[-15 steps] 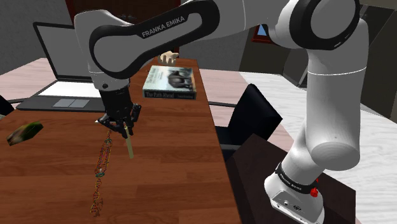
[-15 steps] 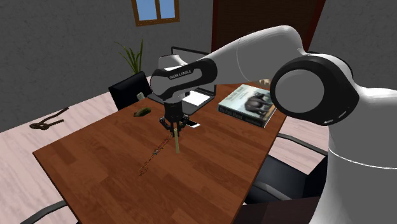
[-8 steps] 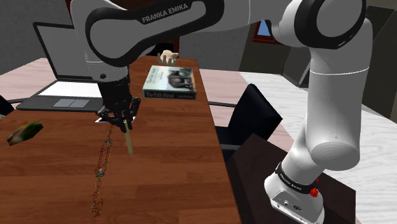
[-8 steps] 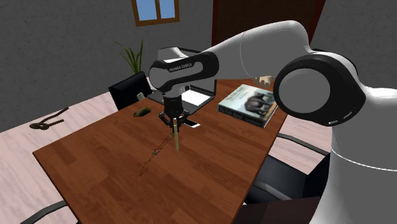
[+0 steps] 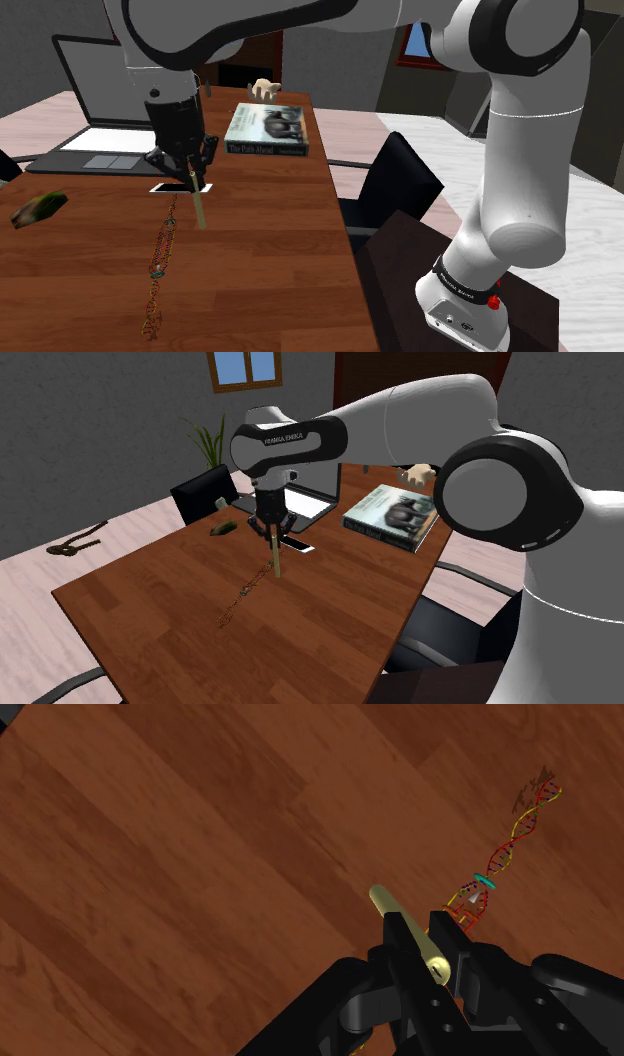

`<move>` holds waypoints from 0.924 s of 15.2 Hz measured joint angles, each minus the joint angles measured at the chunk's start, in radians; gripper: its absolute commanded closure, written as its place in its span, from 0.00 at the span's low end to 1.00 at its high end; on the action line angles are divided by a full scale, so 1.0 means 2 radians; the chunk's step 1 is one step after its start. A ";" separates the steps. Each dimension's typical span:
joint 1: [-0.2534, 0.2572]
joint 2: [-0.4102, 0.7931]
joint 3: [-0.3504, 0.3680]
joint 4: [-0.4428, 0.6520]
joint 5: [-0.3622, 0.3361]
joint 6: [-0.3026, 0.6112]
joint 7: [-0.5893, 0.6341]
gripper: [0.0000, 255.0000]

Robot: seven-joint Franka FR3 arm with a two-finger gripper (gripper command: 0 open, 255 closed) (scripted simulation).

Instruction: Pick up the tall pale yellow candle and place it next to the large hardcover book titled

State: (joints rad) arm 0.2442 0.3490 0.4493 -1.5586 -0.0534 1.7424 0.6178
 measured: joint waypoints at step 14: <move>0.005 -0.003 0.003 0.090 0.002 -0.092 0.004 1.00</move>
State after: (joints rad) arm 0.2551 0.3427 0.4555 -1.3783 -0.0497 1.5575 0.6249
